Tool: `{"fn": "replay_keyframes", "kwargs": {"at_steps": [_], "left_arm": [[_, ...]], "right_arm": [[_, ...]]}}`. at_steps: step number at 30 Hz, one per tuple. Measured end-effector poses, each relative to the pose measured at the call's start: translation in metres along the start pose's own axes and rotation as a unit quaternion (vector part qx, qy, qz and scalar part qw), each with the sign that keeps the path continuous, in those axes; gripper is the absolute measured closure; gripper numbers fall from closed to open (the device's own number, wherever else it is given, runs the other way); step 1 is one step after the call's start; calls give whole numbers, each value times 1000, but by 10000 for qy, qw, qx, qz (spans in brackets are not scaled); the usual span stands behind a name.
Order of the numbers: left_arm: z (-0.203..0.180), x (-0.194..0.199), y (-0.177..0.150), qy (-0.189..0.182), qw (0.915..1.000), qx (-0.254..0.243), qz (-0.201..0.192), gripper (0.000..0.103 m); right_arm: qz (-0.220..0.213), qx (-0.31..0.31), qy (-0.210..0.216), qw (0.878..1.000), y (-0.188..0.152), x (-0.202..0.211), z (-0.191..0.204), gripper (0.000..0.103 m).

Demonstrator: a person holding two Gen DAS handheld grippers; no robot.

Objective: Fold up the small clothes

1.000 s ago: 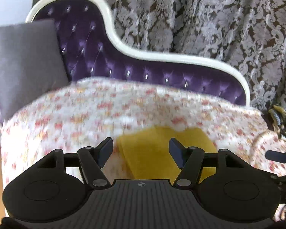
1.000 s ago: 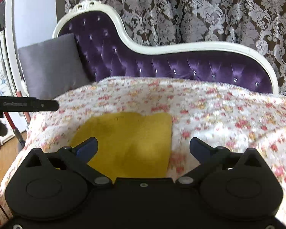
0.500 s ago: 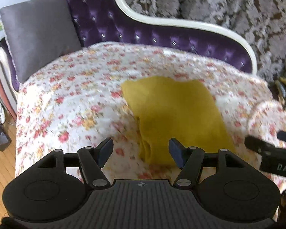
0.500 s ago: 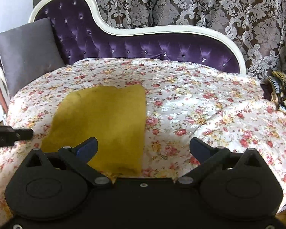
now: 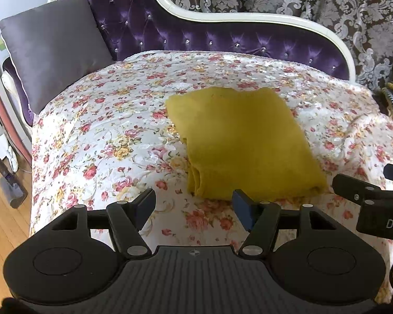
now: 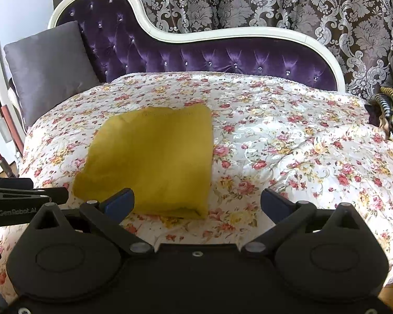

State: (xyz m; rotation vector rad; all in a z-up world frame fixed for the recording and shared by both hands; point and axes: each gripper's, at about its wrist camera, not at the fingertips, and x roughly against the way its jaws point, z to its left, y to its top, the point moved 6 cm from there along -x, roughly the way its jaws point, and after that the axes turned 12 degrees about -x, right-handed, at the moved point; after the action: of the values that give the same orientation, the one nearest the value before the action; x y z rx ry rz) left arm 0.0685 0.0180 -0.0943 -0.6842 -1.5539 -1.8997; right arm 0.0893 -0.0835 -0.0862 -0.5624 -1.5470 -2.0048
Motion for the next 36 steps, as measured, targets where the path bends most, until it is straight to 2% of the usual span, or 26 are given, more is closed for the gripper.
{"fn": "replay_keyframes", "kwargs": {"at_steps": [36], "left_arm": [[-7,-1,-6,-113,9998,-42,162,40]], "right_arm": [[169,-179,240,9994,-7,-1,7,1]]}}
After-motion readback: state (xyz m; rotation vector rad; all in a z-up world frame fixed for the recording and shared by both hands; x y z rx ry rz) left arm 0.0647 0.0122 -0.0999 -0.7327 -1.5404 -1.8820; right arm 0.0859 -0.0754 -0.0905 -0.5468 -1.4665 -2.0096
